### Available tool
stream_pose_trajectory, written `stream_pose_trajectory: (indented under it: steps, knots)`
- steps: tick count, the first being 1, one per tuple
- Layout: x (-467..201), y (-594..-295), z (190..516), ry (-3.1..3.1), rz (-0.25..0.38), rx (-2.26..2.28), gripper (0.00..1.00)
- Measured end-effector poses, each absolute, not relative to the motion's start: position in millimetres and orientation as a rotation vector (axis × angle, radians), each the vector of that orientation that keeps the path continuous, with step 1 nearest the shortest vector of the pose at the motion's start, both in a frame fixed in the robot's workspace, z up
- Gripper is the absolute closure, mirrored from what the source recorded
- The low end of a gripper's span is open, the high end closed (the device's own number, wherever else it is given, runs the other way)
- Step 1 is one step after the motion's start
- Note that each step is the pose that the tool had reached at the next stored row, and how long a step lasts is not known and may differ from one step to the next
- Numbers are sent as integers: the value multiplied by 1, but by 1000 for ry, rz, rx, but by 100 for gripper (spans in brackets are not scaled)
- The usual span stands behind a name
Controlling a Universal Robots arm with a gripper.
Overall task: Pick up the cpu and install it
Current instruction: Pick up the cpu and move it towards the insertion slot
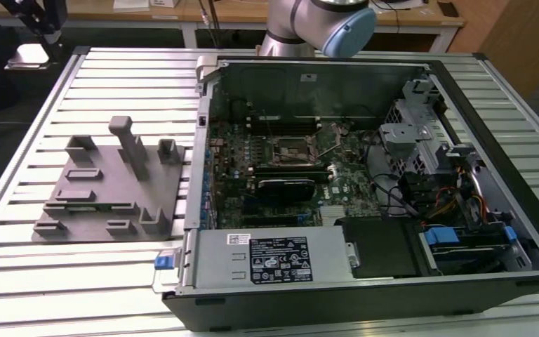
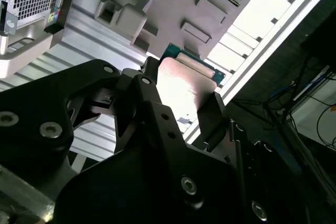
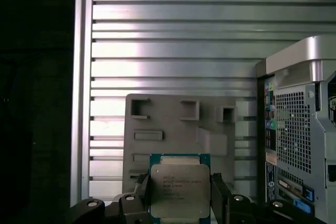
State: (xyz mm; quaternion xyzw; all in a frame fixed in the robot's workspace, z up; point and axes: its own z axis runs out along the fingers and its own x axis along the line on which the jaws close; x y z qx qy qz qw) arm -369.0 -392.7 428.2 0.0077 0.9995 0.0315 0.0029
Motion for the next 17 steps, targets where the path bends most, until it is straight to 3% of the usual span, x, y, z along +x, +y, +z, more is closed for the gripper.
stream_pose_trajectory:
  steps: [17]
  knots:
    - [-352, -390, 428, 3134, 99, 24, 46]
